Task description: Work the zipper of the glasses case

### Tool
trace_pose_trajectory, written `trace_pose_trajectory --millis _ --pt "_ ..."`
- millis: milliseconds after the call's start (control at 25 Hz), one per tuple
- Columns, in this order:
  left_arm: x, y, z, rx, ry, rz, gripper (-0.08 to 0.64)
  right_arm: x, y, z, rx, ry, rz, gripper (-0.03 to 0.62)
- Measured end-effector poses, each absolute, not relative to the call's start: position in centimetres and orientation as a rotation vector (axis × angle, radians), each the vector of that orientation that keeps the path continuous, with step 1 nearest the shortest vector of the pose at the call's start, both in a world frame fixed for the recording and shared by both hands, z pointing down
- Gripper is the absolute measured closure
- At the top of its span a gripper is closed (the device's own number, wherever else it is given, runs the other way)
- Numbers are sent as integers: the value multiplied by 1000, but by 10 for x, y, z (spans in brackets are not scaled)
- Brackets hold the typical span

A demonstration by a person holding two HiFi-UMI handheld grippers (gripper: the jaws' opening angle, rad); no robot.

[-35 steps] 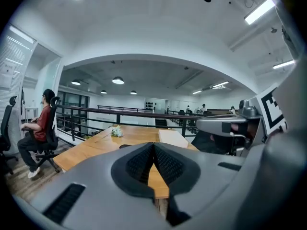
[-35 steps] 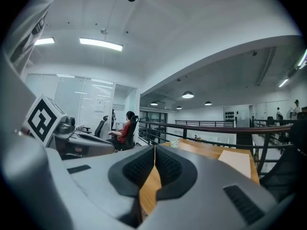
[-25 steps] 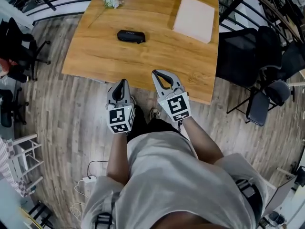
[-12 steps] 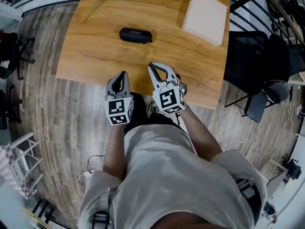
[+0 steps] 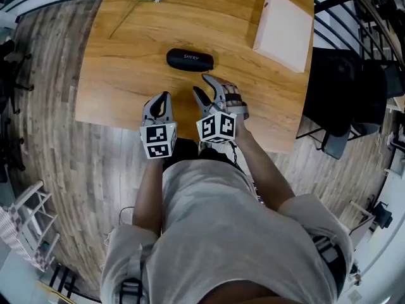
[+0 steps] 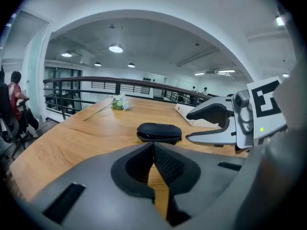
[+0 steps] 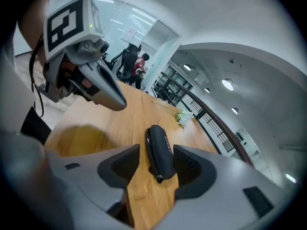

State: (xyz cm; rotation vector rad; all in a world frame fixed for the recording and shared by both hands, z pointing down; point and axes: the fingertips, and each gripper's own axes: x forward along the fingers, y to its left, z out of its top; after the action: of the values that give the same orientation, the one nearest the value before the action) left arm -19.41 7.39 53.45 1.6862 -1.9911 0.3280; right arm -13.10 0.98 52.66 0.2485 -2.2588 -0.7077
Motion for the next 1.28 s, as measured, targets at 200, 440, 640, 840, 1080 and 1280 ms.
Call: trace_pose_trajectory --millis 200,440,640,840,1080,1280 --pt "-223 60 548 1712 -1940 366 535 -158 -3 554 197 -2081 -974 313" --pt "-247 54 556 1725 -1877 390 535 -172 -13 578 156 -1934 -1080 258" --pt "-257 44 565 1755 -1818 399 535 -173 -28 595 163 -1853 -1044 247" --pt "-263 33 565 1804 -1782 384 535 -173 -43 601 130 -1783 -1055 253" --pt "-273 25 557 1843 -1734 396 535 -173 -40 591 31 -1842 -894 307" --pt "-268 16 541 1940 -1678 450 535 -165 -32 573 -13 -1967 -690 310"
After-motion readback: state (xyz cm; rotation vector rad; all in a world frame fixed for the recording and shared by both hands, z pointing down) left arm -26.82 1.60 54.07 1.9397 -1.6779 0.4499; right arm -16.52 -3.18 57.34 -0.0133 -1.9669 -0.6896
